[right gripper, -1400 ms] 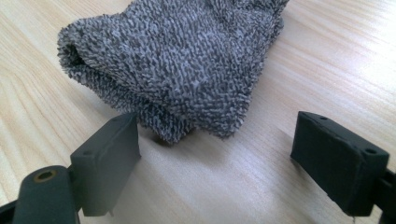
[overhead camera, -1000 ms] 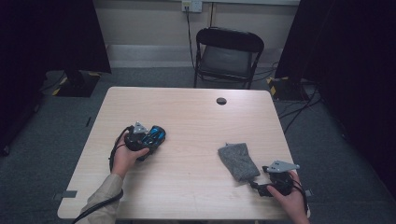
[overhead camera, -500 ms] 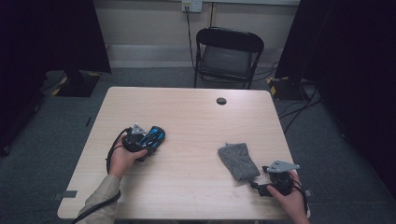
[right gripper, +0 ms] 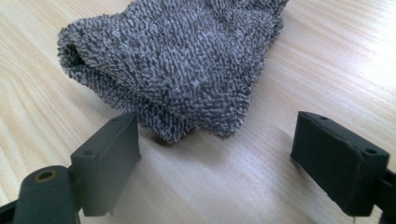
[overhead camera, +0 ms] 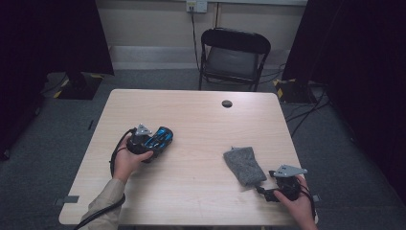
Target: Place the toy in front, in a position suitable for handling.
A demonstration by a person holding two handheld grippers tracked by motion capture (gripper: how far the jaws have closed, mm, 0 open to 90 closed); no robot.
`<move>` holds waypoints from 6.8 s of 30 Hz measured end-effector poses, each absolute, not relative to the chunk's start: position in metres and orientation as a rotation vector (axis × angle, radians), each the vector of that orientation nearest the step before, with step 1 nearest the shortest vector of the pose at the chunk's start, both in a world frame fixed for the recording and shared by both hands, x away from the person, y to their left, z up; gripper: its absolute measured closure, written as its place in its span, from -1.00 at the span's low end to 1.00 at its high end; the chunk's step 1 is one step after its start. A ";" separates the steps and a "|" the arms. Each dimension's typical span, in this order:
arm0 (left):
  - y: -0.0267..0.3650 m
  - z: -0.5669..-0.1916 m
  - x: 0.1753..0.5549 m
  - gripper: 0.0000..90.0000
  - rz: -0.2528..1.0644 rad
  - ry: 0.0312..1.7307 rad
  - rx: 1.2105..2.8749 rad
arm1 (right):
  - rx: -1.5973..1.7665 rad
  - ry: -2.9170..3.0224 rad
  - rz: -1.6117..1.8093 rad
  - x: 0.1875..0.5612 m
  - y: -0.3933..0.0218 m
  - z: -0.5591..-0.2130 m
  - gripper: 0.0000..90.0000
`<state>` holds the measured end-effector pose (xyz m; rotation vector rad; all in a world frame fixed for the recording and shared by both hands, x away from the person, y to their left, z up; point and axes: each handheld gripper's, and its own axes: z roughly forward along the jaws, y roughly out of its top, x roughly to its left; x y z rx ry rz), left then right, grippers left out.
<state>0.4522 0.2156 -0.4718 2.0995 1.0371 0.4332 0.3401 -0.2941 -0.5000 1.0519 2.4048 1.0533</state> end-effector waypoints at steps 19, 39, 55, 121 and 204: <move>0.202 -0.454 0.447 -0.40 0.436 0.961 2.091 | 1.052 2.405 1.053 0.340 -0.294 -0.500 -0.68; 0.154 -0.454 0.428 -0.40 0.373 0.810 2.103 | 1.052 2.405 1.053 0.340 -0.294 -0.500 -0.68; 0.105 -0.471 0.406 -0.40 0.286 0.690 2.123 | 1.052 2.405 1.053 0.340 -0.294 -0.500 -0.68; 0.112 -0.493 0.394 -0.59 0.258 0.714 2.201 | 1.052 2.405 1.053 0.340 -0.294 -0.500 -0.68; 0.169 -0.496 0.354 -0.63 0.260 0.726 2.232 | 1.054 2.403 1.053 0.340 -0.294 -0.500 -0.68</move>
